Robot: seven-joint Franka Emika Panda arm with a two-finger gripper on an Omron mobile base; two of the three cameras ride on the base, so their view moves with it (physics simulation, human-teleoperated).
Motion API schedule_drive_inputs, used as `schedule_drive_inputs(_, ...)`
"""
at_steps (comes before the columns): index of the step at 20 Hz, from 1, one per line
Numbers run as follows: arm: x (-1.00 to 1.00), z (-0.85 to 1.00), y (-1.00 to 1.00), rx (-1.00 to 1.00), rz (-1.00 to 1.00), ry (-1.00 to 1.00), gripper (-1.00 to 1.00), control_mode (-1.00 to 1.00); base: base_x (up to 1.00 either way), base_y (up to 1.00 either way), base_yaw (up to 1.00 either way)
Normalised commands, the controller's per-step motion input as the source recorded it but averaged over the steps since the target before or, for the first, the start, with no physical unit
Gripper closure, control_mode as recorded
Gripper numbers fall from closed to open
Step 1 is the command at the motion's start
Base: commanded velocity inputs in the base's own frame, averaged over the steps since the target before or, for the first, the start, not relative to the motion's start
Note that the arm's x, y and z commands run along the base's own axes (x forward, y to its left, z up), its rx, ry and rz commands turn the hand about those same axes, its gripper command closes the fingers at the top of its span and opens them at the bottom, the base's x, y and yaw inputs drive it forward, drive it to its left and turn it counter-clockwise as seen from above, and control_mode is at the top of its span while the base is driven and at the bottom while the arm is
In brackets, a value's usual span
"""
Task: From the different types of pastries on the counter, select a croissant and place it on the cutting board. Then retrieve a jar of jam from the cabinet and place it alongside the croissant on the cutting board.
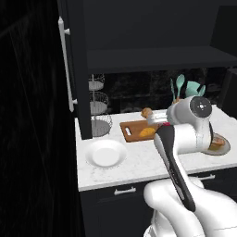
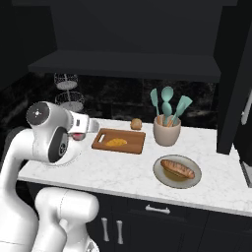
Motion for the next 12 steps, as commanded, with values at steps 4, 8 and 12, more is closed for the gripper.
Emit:
schedule_drive_inputs(4,0.11,-0.40,-0.33,0.06,0.00,-0.01,1.00,-1.00,0.00,0.00,0.00)
schedule_drive_inputs(8,0.72,-0.34,-0.24,0.01,0.00,-0.05,1.00,-1.00,0.00,0.00,0.00)
schedule_drive_inputs(12,1.00,-0.38,-0.02,0.00,0.00,-0.02,1.00,-1.00,0.00,0.00,0.00)
